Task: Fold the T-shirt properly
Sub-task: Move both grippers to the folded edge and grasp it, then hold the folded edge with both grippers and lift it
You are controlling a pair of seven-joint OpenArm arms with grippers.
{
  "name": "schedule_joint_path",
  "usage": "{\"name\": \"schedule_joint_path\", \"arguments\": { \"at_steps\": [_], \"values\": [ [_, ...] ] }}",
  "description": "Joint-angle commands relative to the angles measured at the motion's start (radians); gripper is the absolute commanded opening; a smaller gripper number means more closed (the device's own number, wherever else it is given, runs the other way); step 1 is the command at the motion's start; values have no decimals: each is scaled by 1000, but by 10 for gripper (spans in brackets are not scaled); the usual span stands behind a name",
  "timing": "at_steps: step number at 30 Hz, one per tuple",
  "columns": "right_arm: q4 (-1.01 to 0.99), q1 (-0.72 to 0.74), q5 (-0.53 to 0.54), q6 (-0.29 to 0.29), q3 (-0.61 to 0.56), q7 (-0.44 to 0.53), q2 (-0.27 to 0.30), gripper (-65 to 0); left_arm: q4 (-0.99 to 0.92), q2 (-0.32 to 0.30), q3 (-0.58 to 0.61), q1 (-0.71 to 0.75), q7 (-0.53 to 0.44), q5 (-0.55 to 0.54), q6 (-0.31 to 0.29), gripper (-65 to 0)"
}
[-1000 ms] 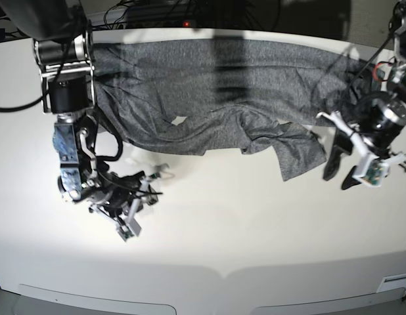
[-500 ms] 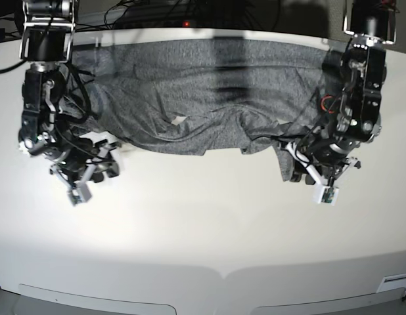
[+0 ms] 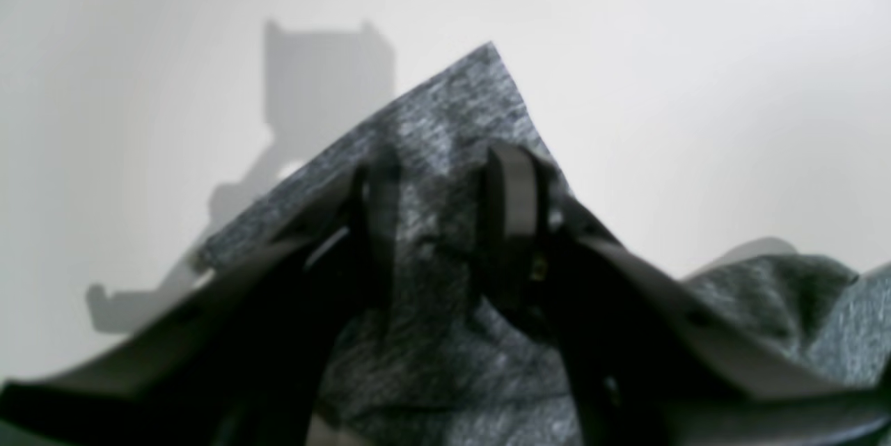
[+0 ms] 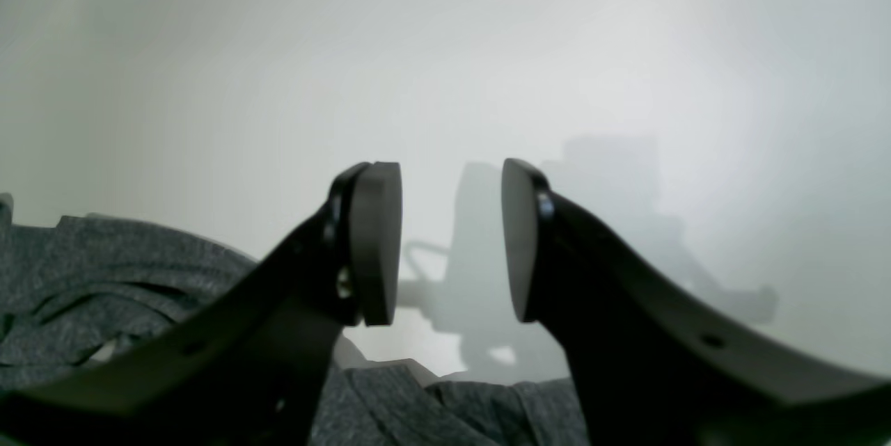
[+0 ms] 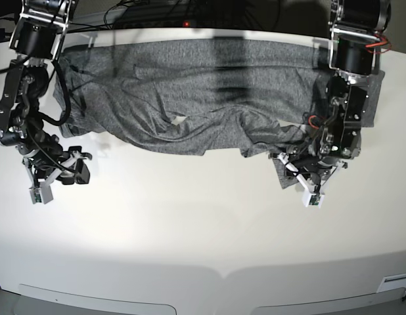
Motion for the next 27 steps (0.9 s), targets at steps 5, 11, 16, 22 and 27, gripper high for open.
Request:
{"name": "schedule_joint_path", "arguments": {
  "at_steps": [5,11,16,22,27],
  "values": [
    [20,21,47,5,6,16,15,-406,5,-2,-3,-5,19,242,8,-479],
    [20,21,58,5,6,16,14,-406,5,-11,-3,-23,100,199,14,-402],
    [20,21,58,5,6,15,14,-406,6,-13,-3,-74,103,117,14,-334],
    [20,21,58,5,6,15,14,-406,6,-12,-3,-117,58,74,14,-334],
    [20,21,58,5,6,9,14,-406,-13,-12,-3,-111,16,77,11,-334]
  ]
}}
